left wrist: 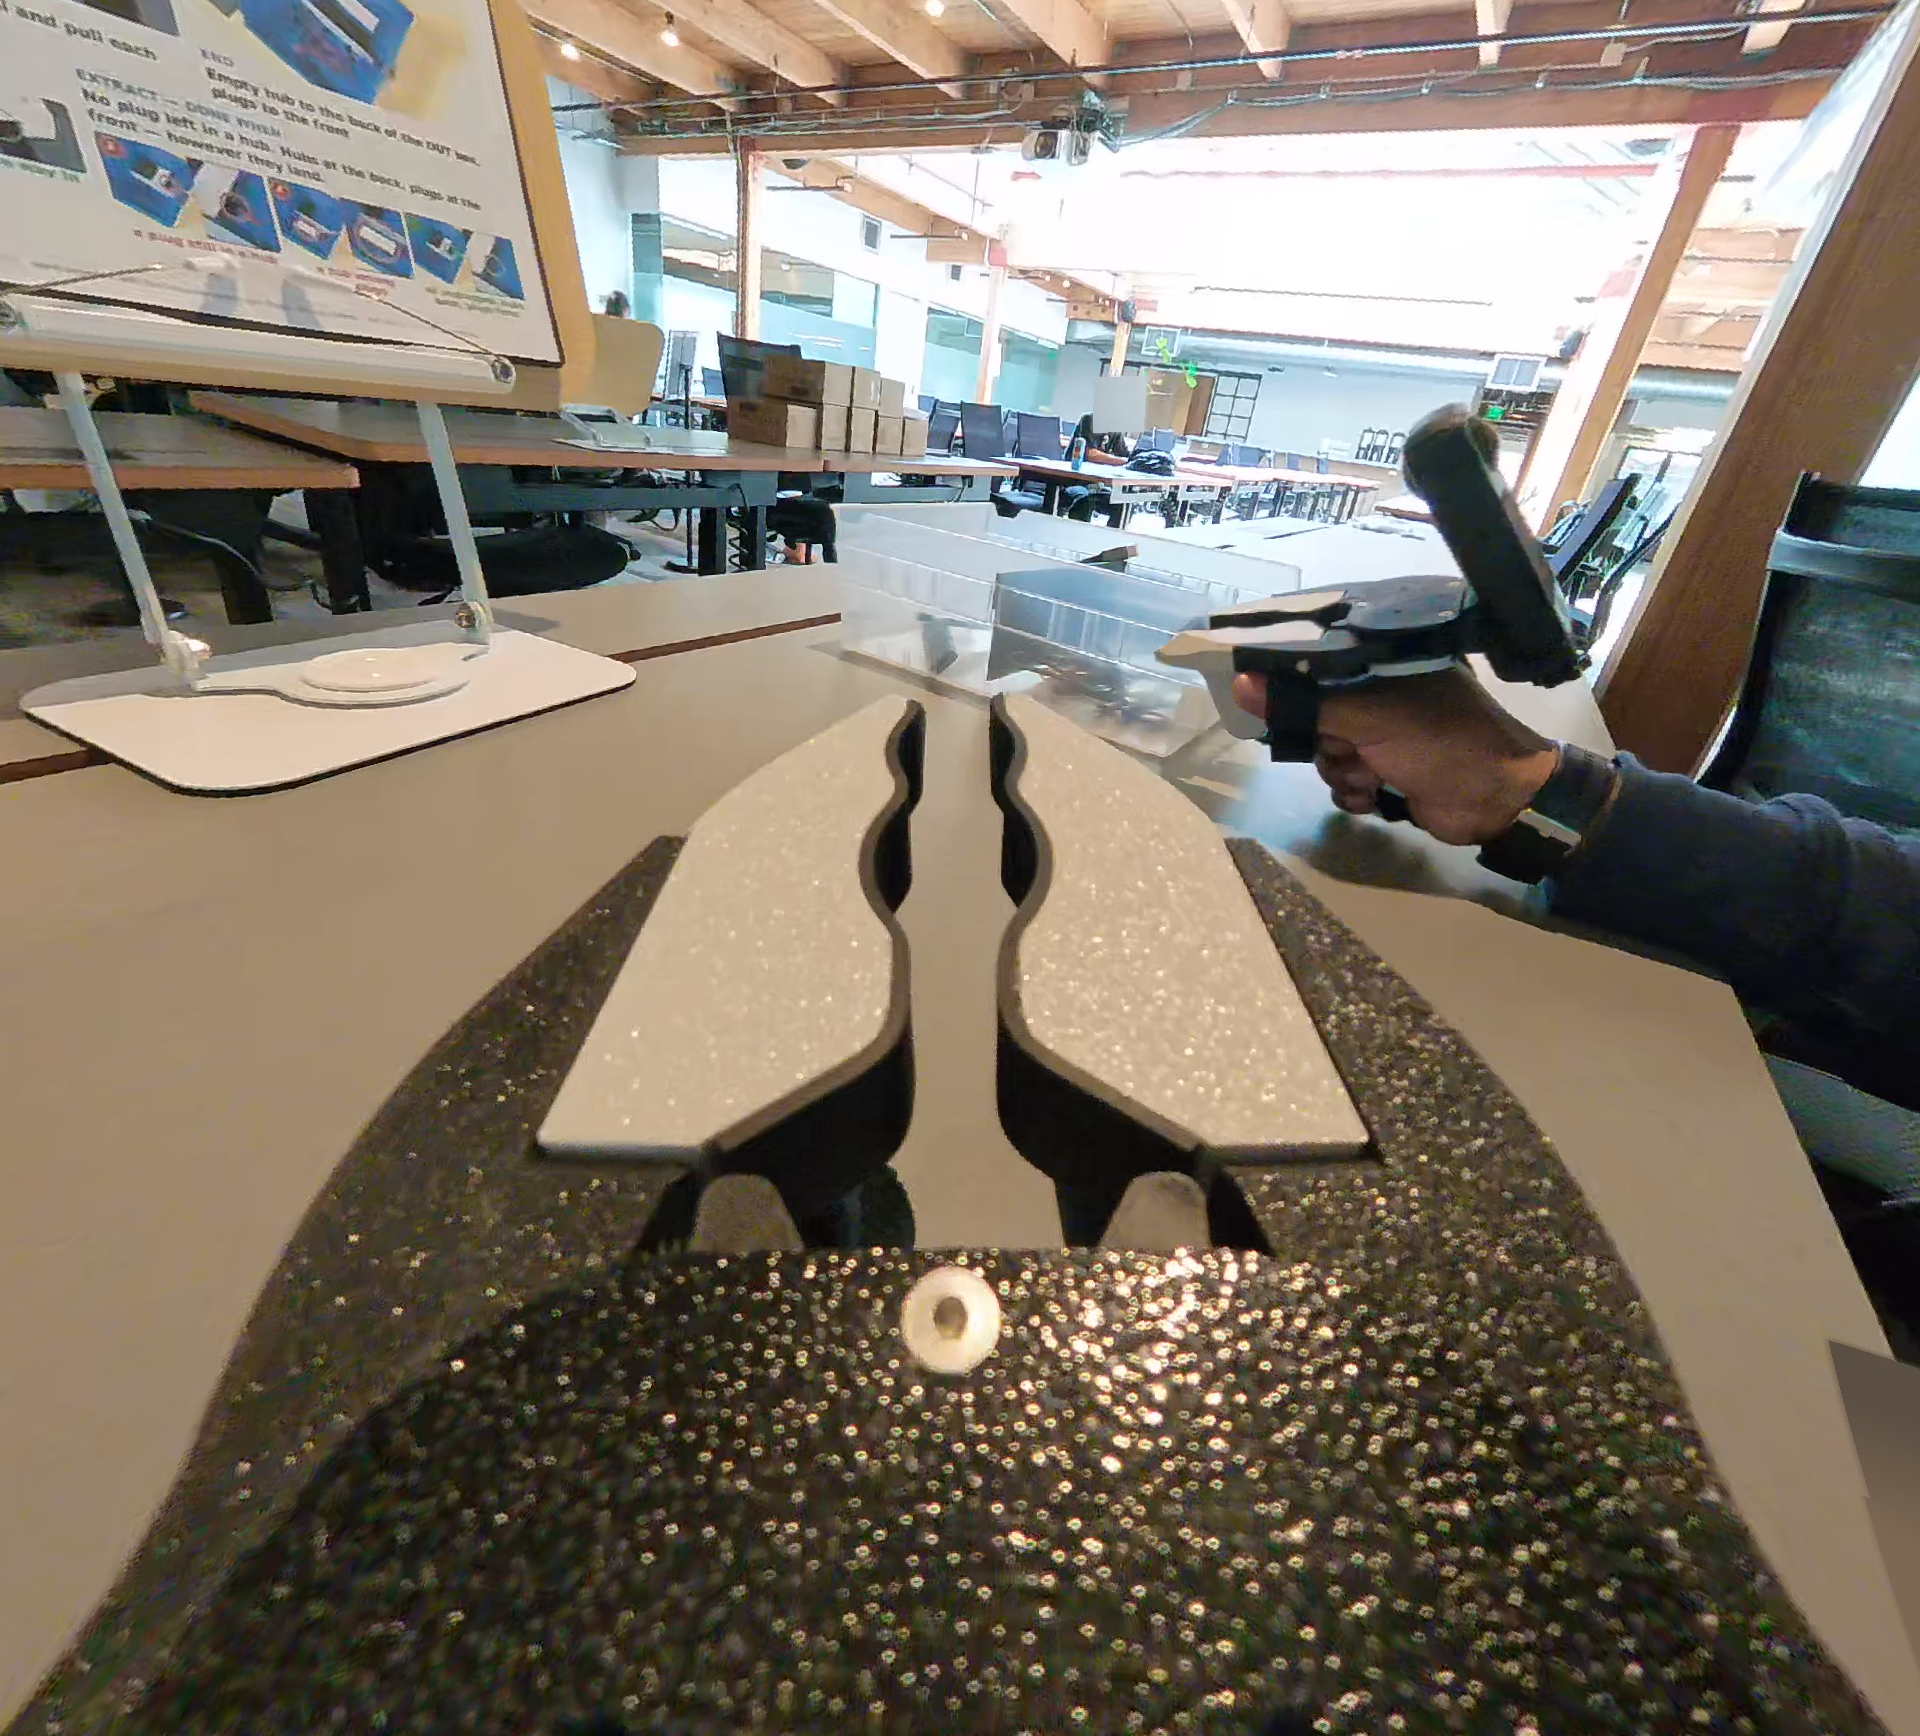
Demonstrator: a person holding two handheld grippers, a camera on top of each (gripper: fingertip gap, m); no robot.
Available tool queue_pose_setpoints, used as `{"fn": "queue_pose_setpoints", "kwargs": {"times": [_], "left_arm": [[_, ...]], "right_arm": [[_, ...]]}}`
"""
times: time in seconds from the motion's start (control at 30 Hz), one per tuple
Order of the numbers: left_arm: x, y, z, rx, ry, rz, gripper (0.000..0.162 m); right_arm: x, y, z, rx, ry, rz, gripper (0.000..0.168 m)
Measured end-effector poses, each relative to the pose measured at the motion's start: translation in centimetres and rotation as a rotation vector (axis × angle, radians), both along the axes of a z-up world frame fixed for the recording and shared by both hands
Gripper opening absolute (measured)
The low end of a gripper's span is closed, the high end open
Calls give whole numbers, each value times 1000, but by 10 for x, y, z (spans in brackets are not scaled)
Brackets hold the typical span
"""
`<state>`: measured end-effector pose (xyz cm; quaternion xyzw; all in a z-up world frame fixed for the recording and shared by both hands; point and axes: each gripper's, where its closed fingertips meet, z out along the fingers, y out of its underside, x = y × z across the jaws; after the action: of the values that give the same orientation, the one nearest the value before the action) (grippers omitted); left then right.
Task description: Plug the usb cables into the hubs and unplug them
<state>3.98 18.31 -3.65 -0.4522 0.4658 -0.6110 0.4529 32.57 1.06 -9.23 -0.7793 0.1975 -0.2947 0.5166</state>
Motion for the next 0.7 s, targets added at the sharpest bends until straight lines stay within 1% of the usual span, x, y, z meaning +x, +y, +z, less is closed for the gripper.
{"fn": "queue_pose_setpoints", "kwargs": {"times": [0.07, 0.13, 0.3, 0.43, 0.57, 0.7], "left_arm": [[-1, 0, 1, 2, -12, 6, 12], [-4, 0, 2, 1, -21, 11, 11], [-9, -6, 3, 11, -27, 11, 10], [-15, -16, 4, 44, -43, -1, 0], [-23, -25, 5, 71, -54, -2, 0], [-36, -32, 7, 58, -71, 4, 0]], "right_arm": [[0, 2, -1, -46, -31, -9, 15], [1, 2, -2, -73, -50, -24, 5], [1, 2, -2, -69, -9, 6, 5], [0, -2, -2, -67, 17, 20, 4], [-9, -9, -2, -51, 45, 55, 3], [-28, -17, -2, -50, 48, 119, 3]]}}
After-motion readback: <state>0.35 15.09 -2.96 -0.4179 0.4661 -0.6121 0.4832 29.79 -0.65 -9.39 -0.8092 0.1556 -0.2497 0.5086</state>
